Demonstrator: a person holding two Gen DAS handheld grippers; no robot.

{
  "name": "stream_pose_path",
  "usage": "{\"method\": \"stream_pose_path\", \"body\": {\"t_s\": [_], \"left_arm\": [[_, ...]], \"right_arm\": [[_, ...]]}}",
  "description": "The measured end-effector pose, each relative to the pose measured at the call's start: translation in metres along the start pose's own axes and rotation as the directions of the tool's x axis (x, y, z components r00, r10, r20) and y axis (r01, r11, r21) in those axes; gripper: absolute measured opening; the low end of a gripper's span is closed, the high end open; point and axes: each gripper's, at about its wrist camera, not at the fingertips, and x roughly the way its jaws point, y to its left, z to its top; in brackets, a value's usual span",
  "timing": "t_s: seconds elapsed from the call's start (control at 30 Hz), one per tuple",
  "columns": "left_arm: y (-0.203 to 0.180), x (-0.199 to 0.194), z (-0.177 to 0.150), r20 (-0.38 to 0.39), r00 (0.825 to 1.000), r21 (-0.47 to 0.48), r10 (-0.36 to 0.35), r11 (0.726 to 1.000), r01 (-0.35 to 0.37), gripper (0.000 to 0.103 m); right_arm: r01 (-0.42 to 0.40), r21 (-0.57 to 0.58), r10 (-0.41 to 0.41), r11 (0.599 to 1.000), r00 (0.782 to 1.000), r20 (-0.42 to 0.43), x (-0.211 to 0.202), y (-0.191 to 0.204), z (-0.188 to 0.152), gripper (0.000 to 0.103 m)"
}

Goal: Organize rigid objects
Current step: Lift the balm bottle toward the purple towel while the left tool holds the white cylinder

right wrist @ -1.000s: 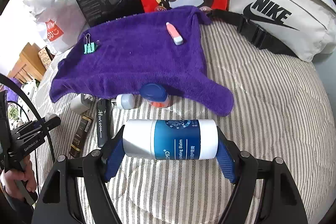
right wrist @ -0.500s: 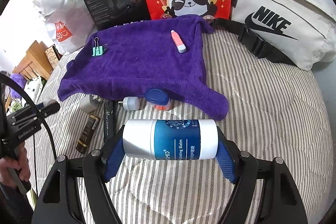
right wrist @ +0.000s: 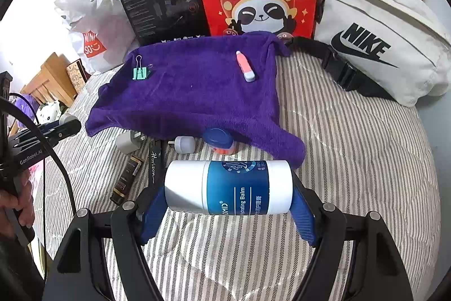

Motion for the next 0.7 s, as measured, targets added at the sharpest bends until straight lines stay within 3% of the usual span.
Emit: {"method": "stream_pose_path", "body": {"t_s": [0.7], "left_arm": [[0.017,0.013,0.012,-0.011,1.000,-0.024,0.001,1.000,-0.001,0.029]], "right_arm": [[0.007,-0.017,-0.006,1.000,1.000,0.019,0.004,-0.002,0.030,0.076]]}}
